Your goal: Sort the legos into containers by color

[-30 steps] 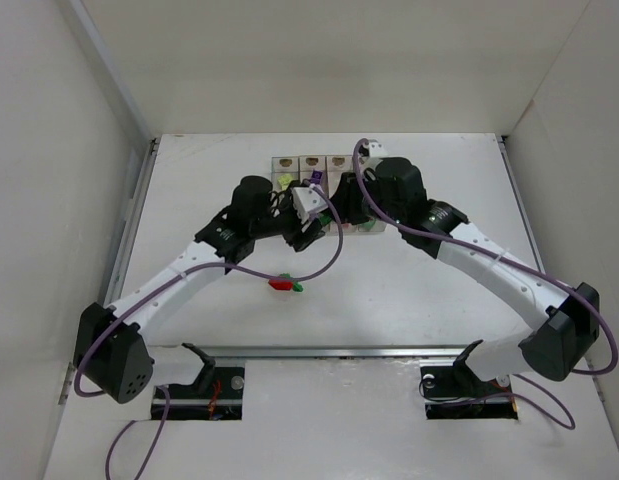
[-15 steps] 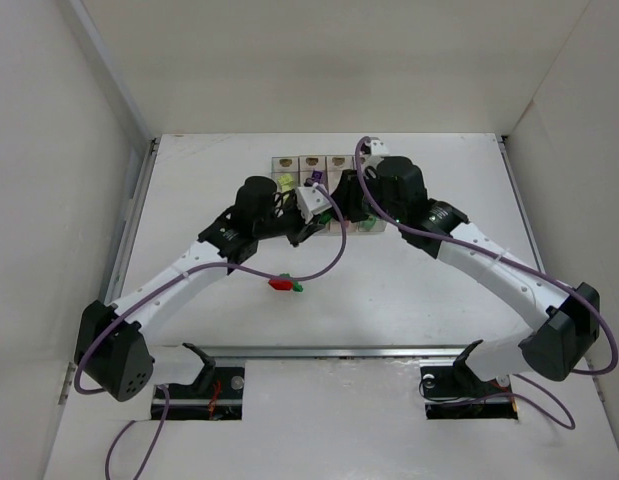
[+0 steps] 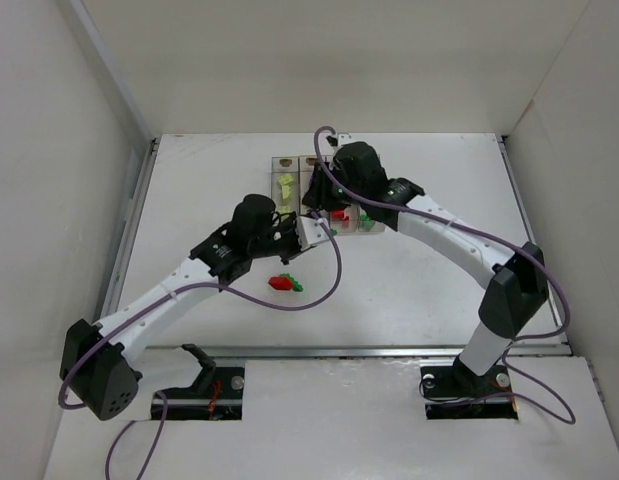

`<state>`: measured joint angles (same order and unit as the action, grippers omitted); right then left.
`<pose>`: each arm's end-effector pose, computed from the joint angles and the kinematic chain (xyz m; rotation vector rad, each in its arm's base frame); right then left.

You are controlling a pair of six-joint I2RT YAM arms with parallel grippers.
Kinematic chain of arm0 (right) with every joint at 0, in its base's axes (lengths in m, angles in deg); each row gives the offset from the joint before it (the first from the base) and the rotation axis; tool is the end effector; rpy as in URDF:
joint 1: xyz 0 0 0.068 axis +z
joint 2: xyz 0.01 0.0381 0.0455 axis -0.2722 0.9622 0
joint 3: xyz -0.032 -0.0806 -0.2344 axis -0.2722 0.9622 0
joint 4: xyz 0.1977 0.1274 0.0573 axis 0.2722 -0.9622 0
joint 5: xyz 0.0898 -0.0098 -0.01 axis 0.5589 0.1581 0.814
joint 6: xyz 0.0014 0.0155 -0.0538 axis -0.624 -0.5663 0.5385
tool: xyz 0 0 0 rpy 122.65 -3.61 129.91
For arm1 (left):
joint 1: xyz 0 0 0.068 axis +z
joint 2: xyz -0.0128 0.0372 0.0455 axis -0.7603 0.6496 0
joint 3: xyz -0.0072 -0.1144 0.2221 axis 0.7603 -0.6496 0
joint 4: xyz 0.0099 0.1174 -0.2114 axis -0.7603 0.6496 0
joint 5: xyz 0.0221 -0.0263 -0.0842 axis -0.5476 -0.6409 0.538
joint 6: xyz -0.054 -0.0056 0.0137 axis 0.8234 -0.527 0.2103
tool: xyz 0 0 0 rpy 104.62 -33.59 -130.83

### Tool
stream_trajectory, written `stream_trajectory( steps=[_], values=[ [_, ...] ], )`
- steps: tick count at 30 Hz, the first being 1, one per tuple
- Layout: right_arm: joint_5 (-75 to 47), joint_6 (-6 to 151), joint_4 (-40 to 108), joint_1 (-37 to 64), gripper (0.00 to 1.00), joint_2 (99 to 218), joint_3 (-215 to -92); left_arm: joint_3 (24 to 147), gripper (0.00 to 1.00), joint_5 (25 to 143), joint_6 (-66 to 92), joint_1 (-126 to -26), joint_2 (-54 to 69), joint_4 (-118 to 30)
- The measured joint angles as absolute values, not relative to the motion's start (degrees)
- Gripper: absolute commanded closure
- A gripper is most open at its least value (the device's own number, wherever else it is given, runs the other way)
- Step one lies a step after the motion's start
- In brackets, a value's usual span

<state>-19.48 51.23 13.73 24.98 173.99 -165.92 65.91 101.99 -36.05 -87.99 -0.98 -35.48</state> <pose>0.2837 0.2470 0.3212 -0.2698 2.1696 0.7559 0.1915 -0.1744 0.3016 1.4004 1.3003 -0.4586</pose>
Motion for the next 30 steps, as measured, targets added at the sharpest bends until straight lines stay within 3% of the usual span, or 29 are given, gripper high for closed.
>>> stream_trajectory(
  steps=[6,11,14,15,16,19,22,23,30],
  values=[
    [-19.72,50.99,13.95,24.58,1.0,179.01,-169.44,64.49,1.0,98.95,-34.48,-86.7,-2.9,-33.91],
    [-20.6,51.84,14.56,23.84,1.0,195.19,-186.08,59.72,1.0,92.72,-29.96,-81.98,-9.31,-32.66],
    [-21.51,52.41,14.3,23.6,0.94,202.23,-191.65,57.21,1.0,88.2,-27.07,-80.86,-13.74,-32.33],
    [-21.89,52.8,13.97,23.53,0.83,204.76,-193.4,56.64,1.0,86.54,-26.09,-80.78,-14.92,-32.44],
    [-22.21,53.09,13.71,23.42,0.79,206.88,-194.77,56.29,1.0,85.05,-25.15,-80.73,-15.84,-32.48],
    [-22.74,54.18,11.87,23.27,0.36,211.17,-197.44,55.79,1.0,81.84,-22.81,-80.47,-17.04,-32.88],
    [-21.84,55.6,11.26,23.25,0.05,212.5,-198.42,55.72,1.0,80.05,-21.02,-80.14,-17.04,-33.01],
    [-21.58,56.19,11.17,23.27,0.01,212.54,-199.04,55.7,1.0,79.76,-20.67,-80.1,-17.04,-33.08],
    [-21.51,57.72,10.78,22.07,0.01,209.96,-200.02,56.77,1.0,81.03,-20.38,-80.1,-11.08,-35.41]
  ],
)
